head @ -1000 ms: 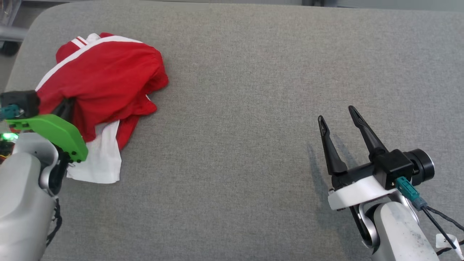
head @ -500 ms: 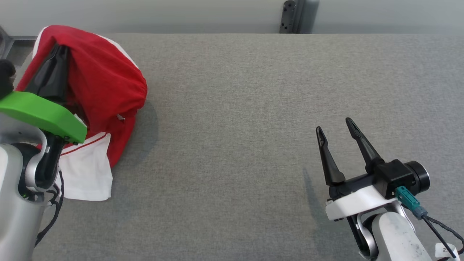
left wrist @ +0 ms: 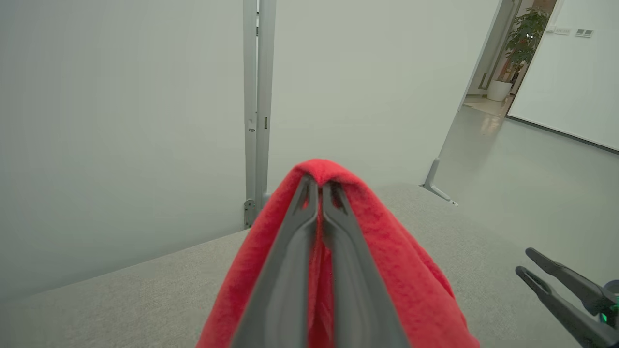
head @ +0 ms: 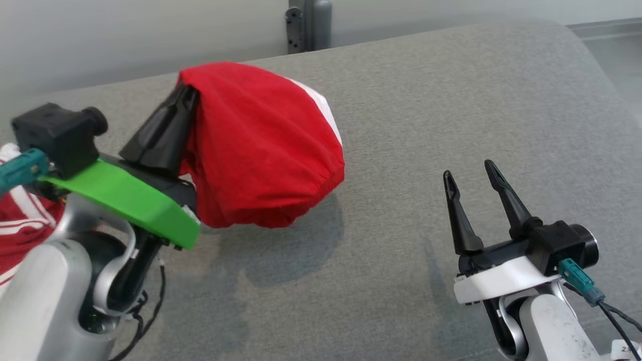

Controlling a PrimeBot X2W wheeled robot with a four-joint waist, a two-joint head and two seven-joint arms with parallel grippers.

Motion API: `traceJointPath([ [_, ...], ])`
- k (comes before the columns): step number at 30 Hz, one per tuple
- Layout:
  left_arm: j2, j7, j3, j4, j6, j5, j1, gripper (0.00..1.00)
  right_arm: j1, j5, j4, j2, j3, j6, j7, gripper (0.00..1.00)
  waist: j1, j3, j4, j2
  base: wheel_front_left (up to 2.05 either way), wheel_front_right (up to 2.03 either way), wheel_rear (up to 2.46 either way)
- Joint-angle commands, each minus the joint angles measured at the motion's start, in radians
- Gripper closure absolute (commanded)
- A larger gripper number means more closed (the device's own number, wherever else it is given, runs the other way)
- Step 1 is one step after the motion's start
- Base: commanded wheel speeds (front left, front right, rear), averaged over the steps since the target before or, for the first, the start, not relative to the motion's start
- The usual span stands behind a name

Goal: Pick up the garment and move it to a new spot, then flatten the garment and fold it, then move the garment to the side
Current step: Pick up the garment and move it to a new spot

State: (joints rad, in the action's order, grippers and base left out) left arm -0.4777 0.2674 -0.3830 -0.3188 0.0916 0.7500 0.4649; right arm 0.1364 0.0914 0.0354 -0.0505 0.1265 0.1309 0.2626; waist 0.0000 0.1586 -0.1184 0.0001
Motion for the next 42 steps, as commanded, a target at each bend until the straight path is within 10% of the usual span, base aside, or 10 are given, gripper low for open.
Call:
traceJointPath([
  [1,0.018,0.002,-0.013,0.013,0.004,0.01,-0.023,1.0,-0.013,0.009,-0.005,0.0,0.001,0.0,0.004,0.0,0.0,0.016,-0.1,-0.0001,0.0,0.0,0.0],
  [21,0.199,-0.254,-0.143,0.733,-0.113,-0.033,-0.018,1.0,-0.016,-0.011,-0.007,0.0,-0.019,0.0,0.004,0.0,0.0,0.033,-0.102,-0.0001,0.0,0.0,0.0],
  [22,0.203,-0.28,-0.147,0.748,-0.117,-0.047,-0.018,0.91,-0.023,-0.018,-0.005,0.0,-0.02,0.0,0.003,0.0,0.0,0.024,-0.091,-0.0001,0.0,0.0,0.0],
  [24,0.204,-0.345,-0.153,0.763,-0.119,-0.068,-0.023,0.18,-0.032,-0.031,-0.001,-0.001,-0.019,0.0,0.003,0.0,0.0,0.007,-0.071,-0.0001,0.0,0.0,0.0],
  [25,0.21,-0.379,-0.152,0.763,-0.119,-0.077,-0.032,0.0,-0.033,-0.039,0.0,0.0,-0.019,0.0,0.003,0.0,0.0,-0.002,-0.06,-0.0001,0.0,0.0,0.0],
  [42,0.201,-0.533,0.032,0.54,0.024,-0.276,-0.379,0.0,-0.099,-0.115,0.001,-0.017,-0.067,0.0,0.003,0.0,0.0,-0.141,0.131,-0.0001,0.0,0.0,0.0],
])
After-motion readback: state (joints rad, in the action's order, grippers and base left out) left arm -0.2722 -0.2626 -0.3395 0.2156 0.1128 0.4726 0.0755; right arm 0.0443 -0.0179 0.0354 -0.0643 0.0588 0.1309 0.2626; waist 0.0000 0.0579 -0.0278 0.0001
